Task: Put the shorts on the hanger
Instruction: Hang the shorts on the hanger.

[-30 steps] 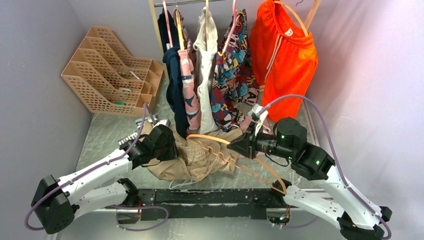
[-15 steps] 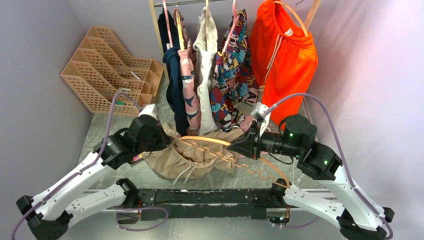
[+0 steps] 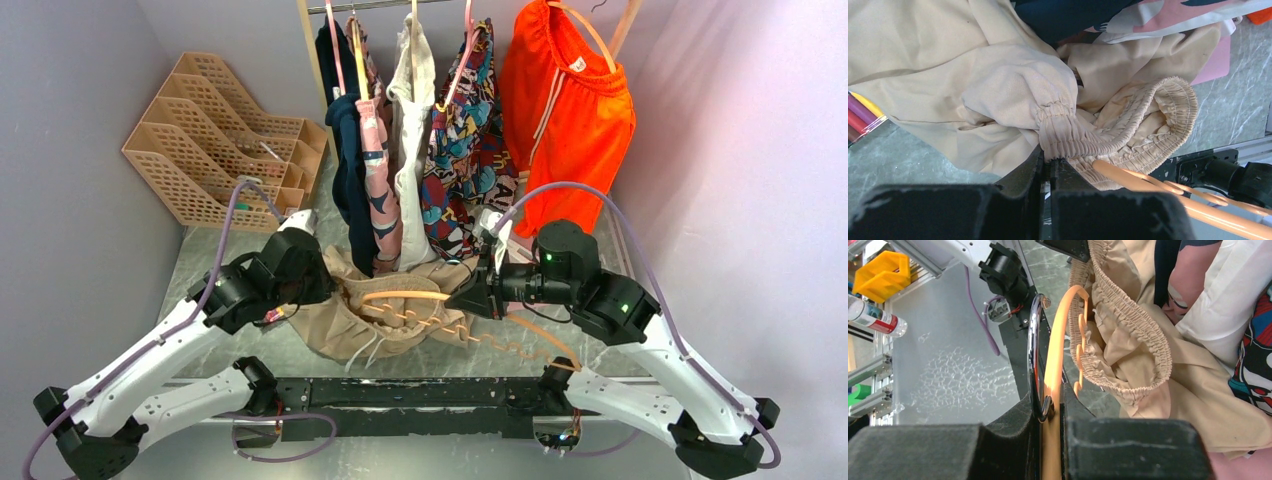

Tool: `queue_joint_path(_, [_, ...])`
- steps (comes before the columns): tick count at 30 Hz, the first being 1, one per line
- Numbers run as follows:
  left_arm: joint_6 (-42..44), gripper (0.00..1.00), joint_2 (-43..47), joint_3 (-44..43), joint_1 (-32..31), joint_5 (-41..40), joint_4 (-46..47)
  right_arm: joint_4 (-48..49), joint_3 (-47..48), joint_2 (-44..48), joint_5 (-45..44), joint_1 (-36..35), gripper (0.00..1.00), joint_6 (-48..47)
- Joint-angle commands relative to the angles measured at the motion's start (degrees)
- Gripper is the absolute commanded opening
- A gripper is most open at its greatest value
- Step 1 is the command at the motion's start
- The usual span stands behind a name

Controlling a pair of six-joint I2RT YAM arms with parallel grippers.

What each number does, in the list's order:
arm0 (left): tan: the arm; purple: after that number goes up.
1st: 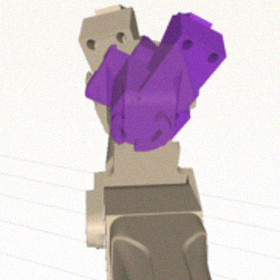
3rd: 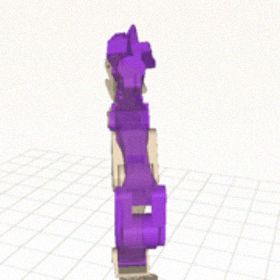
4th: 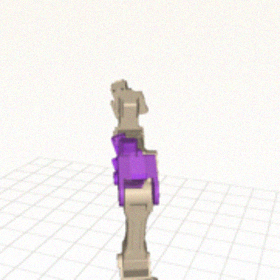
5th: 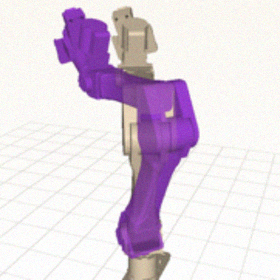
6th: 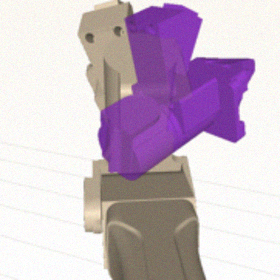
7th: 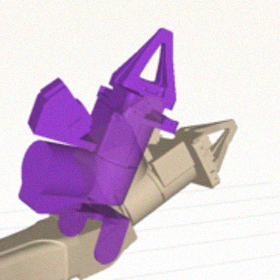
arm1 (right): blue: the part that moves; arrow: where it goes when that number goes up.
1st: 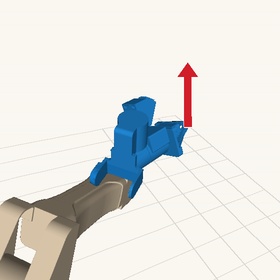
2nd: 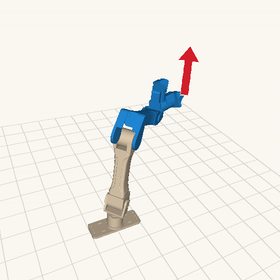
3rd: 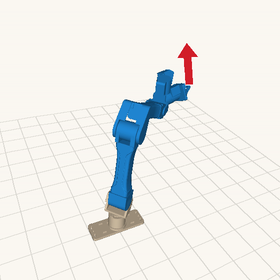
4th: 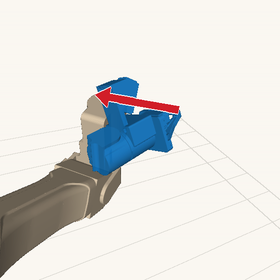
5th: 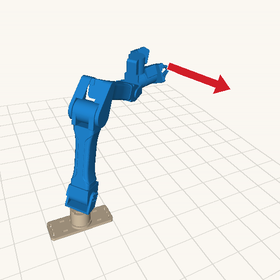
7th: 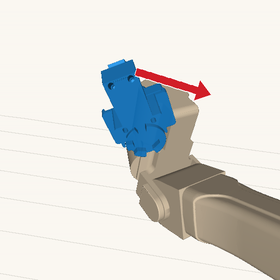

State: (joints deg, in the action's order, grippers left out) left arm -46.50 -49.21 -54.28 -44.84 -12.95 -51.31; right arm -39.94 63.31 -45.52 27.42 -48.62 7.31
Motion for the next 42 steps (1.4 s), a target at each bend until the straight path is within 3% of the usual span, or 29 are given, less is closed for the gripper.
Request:
queue_joint_path(1, [1.15, 0.07, 0.19, -2.77, -0.04, -0.31, -1.29, 5.95, -1.56, 1.03, -1.08, -0.18, 0.0, 0.12])
queue_joint_path(12, [0.15, 0.07, 0.17, -5.95, -0.04, 2.11, -2.76, 22.02, -10.08, 0.99, -1.84, -0.82, 0.0, 3.47])
queue_joint_path(18, [-0.09, 0.07, -0.43, -8.71, -0.06, 2.22, -3.8, 29.69, -14.0, 0.1, -4.21, -4.76, 0.0, 4.73])
queue_joint_path(23, [-0.51, 0.07, -1.22, -10.25, -0.06, 2.47, -4.23, 38.68, -17.16, -0.97, -11.87, -10.98, 0.0, 4.93])
queue_joint_path(32, [-0.8, 0.07, -1.25, -13.73, -0.03, 3.14, -5.8, 50.87, -20.84, -9.1, -36.25, -20.76, 0.0, 3.61])
queue_joint_path(42, [0.03, 0.07, -0.51, -20.64, -0.03, 2.24, -10.9, 60.22, -20.74, -12.15, -41.19, -23.37, 0.0, 3.42])
